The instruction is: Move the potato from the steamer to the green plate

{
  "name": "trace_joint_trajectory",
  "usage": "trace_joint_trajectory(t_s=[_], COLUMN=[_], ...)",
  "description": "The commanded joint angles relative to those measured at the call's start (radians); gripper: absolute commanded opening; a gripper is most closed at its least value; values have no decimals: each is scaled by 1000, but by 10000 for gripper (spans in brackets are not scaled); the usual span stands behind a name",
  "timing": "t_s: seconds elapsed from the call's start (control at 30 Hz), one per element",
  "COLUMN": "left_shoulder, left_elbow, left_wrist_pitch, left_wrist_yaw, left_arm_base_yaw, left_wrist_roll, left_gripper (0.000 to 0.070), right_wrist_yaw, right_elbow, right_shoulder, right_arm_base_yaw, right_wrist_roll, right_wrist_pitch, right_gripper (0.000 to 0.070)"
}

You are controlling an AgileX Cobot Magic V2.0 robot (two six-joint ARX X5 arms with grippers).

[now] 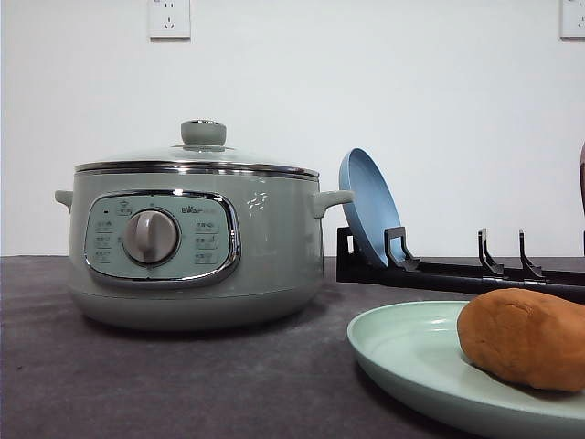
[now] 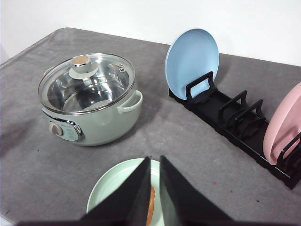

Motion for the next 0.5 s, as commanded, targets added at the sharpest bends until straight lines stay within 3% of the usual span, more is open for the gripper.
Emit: trace_joint_trajectory(t_s=[0.0, 0.47], left_shoulder=[-1, 0], left_elbow=[-21, -21], left_wrist_pitch=[-2, -2], left_wrist_yaw=[-6, -6], left_arm_base_yaw=[0, 0], left_wrist_roll=[-5, -5], left_gripper=[17, 17], right_wrist_yaw=[3, 3], right_elbow=[10, 10], right_shoulder=[3, 3], right_arm_base_yaw=[5, 5], right_wrist_roll=[-7, -7], right_wrist_pitch=[13, 13], right_gripper=[21, 22])
